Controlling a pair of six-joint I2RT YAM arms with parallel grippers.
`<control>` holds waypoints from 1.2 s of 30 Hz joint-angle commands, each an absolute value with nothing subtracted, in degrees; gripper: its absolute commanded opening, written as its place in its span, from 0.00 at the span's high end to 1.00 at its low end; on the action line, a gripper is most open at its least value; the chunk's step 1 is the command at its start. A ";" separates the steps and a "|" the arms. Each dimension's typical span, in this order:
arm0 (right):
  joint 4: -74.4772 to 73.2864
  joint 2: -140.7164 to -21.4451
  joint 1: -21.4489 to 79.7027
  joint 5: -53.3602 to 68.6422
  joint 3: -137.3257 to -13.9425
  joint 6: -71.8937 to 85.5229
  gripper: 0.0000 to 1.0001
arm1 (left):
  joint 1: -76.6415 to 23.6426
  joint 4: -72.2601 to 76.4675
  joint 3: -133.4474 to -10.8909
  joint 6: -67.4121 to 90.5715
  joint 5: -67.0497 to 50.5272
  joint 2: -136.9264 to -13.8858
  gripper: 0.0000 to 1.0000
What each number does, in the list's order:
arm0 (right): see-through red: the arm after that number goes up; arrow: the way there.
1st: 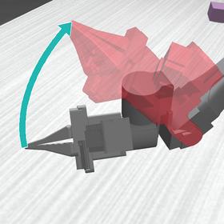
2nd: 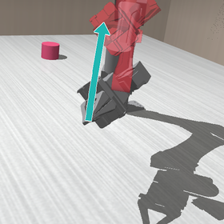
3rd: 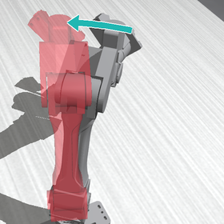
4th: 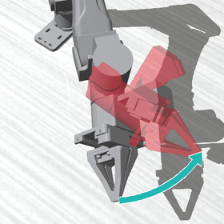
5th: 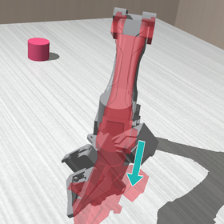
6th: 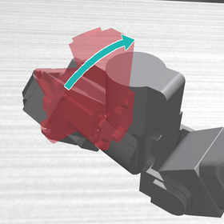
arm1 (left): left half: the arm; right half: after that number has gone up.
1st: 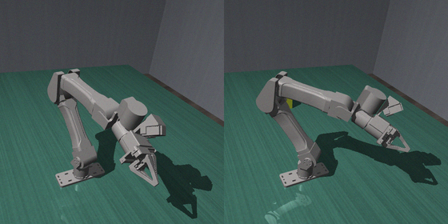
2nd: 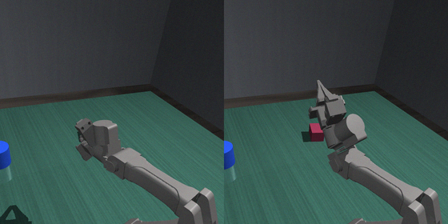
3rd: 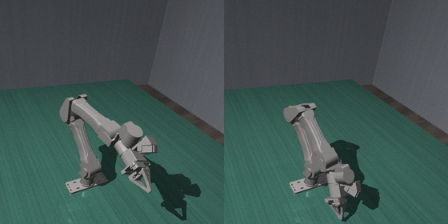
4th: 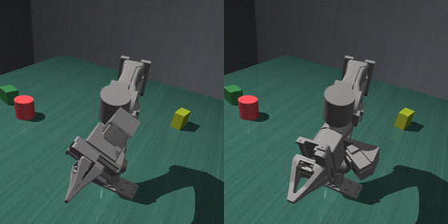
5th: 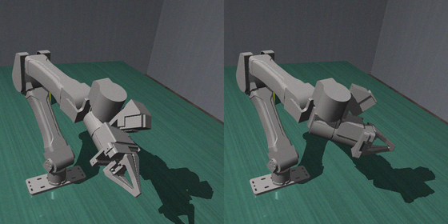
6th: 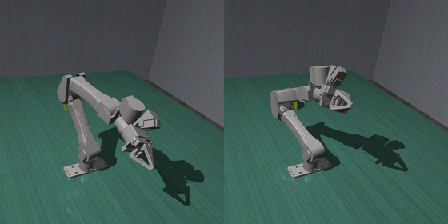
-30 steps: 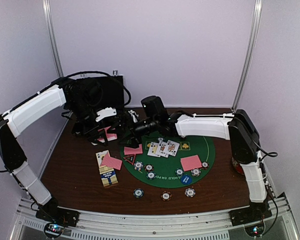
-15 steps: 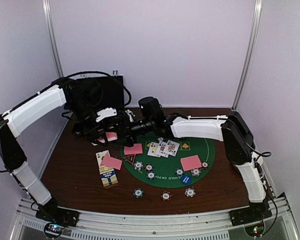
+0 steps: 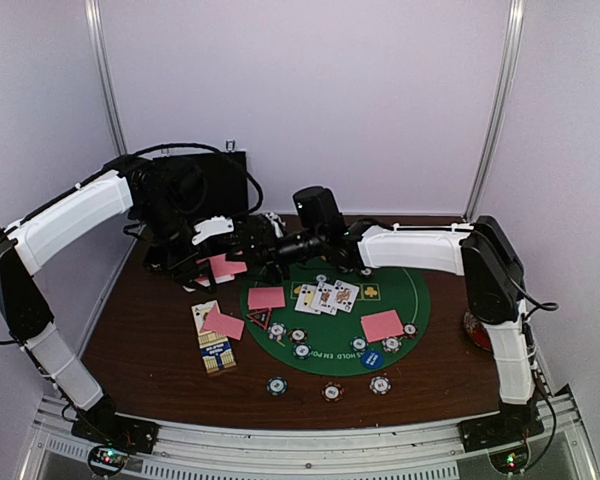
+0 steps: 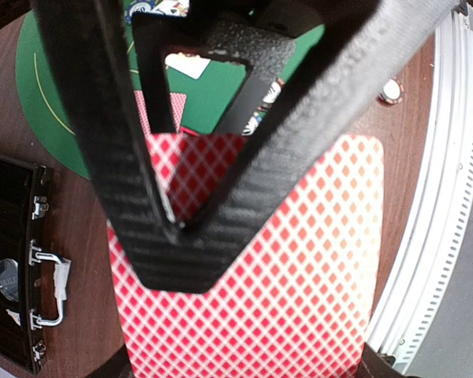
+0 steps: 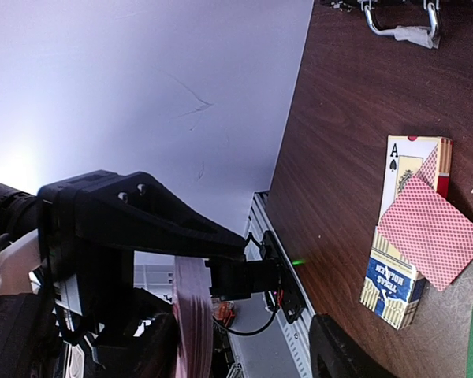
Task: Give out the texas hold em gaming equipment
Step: Pick up the face-down deck piles from the face-down deck piles.
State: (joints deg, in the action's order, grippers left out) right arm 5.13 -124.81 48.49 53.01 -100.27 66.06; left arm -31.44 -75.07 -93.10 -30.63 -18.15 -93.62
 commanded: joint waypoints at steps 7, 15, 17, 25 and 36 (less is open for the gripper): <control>11.69 -119.50 48.16 53.47 -96.90 71.25 0.61 | -31.47 -73.89 -93.09 -30.89 -18.05 -93.11 0.99; 16.99 -119.05 48.25 54.72 -94.90 76.04 0.78 | -31.47 -73.77 -92.94 -31.03 -16.42 -93.84 1.00; 16.95 -118.62 48.25 54.90 -94.63 75.83 0.82 | -31.48 -73.67 -92.75 -31.11 -16.26 -93.86 1.00; 17.30 -117.50 47.91 55.85 -94.30 76.11 1.00 | -31.53 -73.25 -92.47 -31.04 -15.36 -94.28 1.00; 15.36 -111.73 41.82 57.37 -87.66 73.74 1.00 | -31.47 -73.16 -92.41 -31.09 -14.87 -94.30 1.00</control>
